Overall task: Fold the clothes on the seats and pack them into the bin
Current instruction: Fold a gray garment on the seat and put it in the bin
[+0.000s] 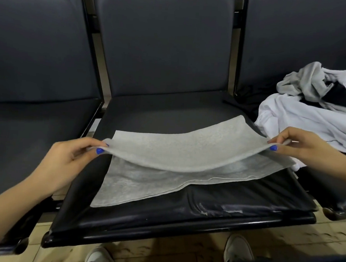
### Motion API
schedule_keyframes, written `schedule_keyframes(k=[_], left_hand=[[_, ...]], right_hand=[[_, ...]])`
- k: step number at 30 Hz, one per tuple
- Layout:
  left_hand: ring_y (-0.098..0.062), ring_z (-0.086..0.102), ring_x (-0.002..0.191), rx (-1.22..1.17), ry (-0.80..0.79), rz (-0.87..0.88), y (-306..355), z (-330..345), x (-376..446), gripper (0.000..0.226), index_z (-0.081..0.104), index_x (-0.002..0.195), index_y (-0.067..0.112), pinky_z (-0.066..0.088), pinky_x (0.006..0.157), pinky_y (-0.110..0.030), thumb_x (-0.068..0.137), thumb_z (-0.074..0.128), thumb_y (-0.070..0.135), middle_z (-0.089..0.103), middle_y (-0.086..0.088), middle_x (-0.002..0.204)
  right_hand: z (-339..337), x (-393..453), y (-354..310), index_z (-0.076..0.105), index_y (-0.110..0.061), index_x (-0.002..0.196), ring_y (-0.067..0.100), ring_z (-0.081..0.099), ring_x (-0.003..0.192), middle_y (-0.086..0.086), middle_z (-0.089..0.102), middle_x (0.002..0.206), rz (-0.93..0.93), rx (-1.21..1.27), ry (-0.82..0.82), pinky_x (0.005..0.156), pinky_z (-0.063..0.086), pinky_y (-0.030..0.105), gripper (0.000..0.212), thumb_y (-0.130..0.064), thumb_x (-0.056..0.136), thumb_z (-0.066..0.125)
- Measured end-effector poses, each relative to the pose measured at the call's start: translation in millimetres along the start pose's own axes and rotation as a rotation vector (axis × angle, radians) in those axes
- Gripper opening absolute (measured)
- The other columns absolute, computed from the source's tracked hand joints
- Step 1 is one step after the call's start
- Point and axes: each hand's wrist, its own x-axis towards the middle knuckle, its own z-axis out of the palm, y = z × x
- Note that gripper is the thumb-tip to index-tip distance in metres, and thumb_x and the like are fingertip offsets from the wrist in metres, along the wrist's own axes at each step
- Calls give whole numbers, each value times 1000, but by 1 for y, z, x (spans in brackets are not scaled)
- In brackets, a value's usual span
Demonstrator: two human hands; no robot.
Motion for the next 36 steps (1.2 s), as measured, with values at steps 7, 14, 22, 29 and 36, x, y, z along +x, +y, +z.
schedule_keyframes(k=[7, 14, 22, 29, 36], left_hand=[[18, 52, 104, 124, -162, 153, -3, -8, -4, 29, 65, 92, 57, 36, 90, 0, 68, 76, 45, 61, 34, 103], [-3, 59, 85, 222, -526, 155, -22, 0, -7, 19, 68, 79, 50, 46, 74, -19, 65, 81, 47, 65, 20, 79], [-3, 55, 68, -77, -692, -51, -8, 6, 1, 35, 72, 61, 33, 42, 64, -13, 61, 70, 68, 61, 14, 71], [-1, 53, 87, 398, -518, 135, -1, 49, 19, 51, 72, 94, 33, 45, 86, -27, 80, 34, 63, 57, 18, 92], [4, -23, 134, 467, -786, 102, 25, 103, 16, 110, 6, 149, 45, -29, 109, -45, 51, -29, 80, -6, 29, 150]], right_hand=[[-10, -9, 0, 63, -23, 63, 30, 69, 84, -1, 73, 94, 56, -143, -142, 73, 54, 40, 76, -83, 18, 74], [-16, -6, 0, 67, -34, 66, 10, 66, 80, -4, 71, 88, 98, -373, -233, 71, 54, 29, 75, -93, 20, 61], [9, 6, -1, 62, -17, 104, 13, 53, 75, 4, 58, 94, 45, -642, -30, 70, 37, 25, 31, -36, 81, 71], [32, 30, 4, 41, -2, 119, 39, 45, 115, 23, 47, 124, 414, -785, -6, 93, 36, 39, 59, -50, 88, 58], [31, 49, -9, 49, -6, 105, 26, 47, 94, 17, 57, 119, 456, -865, -88, 78, 30, 31, 29, -33, 99, 44]])
